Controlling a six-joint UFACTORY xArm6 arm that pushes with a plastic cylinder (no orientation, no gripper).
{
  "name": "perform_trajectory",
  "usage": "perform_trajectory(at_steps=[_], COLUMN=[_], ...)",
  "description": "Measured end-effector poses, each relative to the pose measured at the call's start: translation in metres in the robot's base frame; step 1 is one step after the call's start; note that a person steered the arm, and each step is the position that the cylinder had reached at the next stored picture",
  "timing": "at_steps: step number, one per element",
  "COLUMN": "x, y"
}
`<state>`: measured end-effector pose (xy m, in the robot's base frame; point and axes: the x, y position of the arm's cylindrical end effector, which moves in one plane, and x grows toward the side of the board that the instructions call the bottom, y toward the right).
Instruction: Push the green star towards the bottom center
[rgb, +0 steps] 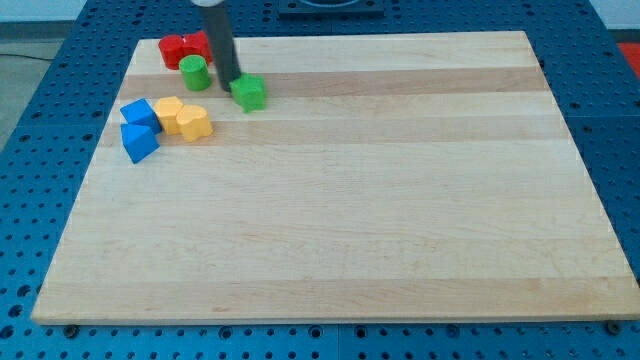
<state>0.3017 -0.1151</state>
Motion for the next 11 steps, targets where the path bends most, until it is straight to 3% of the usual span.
perform_trajectory(at_steps=[1, 2, 3, 4, 5, 6, 7, 8, 10, 11], x=[0.004, 0.044, 0.009, 0.018, 0.075, 0.081, 0.057, 0.103, 0.192, 0.169], y=[0.061, 0.085, 0.061, 0.04, 0.069, 0.041, 0.017, 0.012, 0.1, 0.072])
